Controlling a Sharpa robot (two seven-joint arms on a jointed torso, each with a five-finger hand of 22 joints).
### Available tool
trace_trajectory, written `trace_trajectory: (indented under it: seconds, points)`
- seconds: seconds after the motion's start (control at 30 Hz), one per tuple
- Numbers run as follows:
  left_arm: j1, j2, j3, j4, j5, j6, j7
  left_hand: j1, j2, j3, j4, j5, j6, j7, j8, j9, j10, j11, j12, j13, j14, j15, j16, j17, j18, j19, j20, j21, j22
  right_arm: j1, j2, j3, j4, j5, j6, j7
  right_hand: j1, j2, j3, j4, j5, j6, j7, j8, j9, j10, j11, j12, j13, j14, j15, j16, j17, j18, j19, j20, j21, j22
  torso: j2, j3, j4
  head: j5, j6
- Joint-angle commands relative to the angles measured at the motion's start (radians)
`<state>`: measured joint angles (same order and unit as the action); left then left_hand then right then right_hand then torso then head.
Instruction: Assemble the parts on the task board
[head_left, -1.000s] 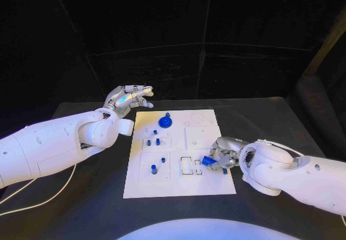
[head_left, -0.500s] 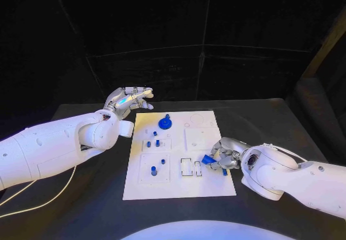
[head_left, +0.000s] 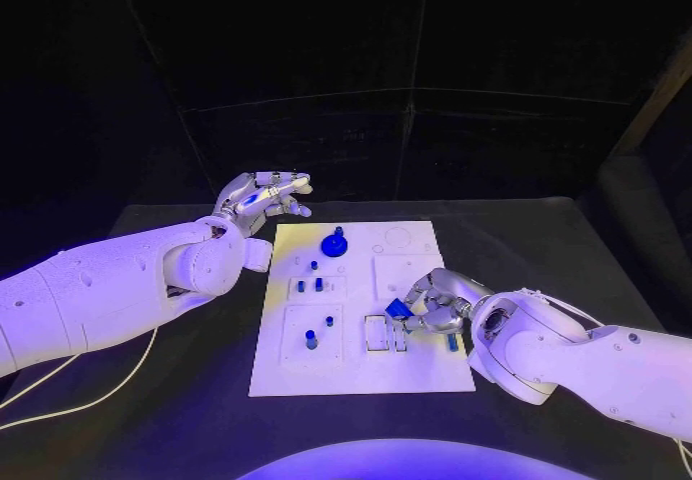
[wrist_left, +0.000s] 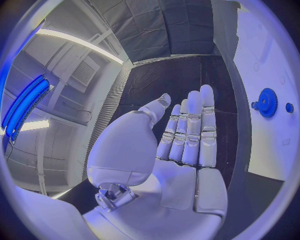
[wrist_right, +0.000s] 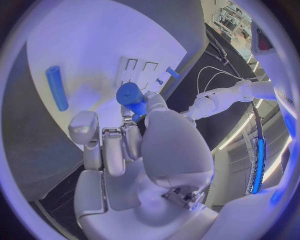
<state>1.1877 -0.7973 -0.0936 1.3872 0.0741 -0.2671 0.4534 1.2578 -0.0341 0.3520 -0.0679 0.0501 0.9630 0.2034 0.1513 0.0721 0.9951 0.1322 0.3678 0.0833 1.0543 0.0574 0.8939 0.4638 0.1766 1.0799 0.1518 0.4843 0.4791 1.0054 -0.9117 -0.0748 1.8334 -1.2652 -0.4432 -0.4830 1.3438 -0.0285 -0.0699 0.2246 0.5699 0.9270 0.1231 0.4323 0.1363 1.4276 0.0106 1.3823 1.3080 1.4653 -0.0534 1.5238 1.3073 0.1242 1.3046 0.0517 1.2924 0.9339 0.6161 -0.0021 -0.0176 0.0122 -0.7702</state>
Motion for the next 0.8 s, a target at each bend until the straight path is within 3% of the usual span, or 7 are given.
trace_trajectory:
  seconds: [0.03,0.37,0.8]
  points:
    - [0.001,0.001,0.0,0.001,-0.007,0.012,0.006,0.01,0.003,0.001,-0.006,0.002,-0.008,0.0,0.005,0.001,-0.005,-0.001,0.005,0.001,-0.007,-0.003,0.005,-0.002,0.005,-0.002,0.003,-0.006,-0.002,0.001,0.015,0.0,-0.009,0.016,0.042,0.003,-0.022,-0.005,-0.002,0.014,0.004,0.061,-0.041,0.002,0.0,0.003,-0.007,-0.003,0.009,0.087,-0.009,0.006,0.172,-0.013,0.006,-0.004,0.002,0.001,0.001,-0.0008,0.0,0.0,-0.002]
    - [0.002,0.005,0.0,0.001,-0.007,0.013,0.006,0.011,0.003,0.001,-0.007,0.002,-0.008,0.0,0.006,0.001,-0.005,-0.001,0.007,0.001,-0.008,-0.003,0.006,-0.002,0.005,-0.002,0.003,-0.006,-0.002,0.001,0.073,0.0,-0.03,0.005,0.134,-0.059,-0.065,-0.003,-0.028,0.054,-0.011,0.109,-0.059,0.023,0.014,0.009,-0.022,-0.006,0.013,0.087,-0.021,0.007,0.174,-0.013,0.007,-0.014,0.002,0.003,0.002,0.0001,-0.0002,0.009,-0.006]
    - [0.002,0.005,0.0,0.001,-0.007,0.013,0.004,0.011,0.003,0.001,-0.007,0.002,-0.008,0.0,0.006,0.001,-0.005,-0.001,0.007,0.001,-0.008,-0.003,0.006,-0.002,0.005,-0.002,0.003,-0.006,-0.002,0.001,0.089,0.0,-0.036,-0.04,0.145,-0.1,-0.112,0.017,-0.065,0.063,-0.079,0.144,-0.082,0.07,0.046,0.018,-0.041,-0.007,0.021,0.088,-0.037,0.008,0.178,-0.014,0.013,-0.029,0.004,0.012,0.001,0.0,-0.0023,0.015,-0.009]
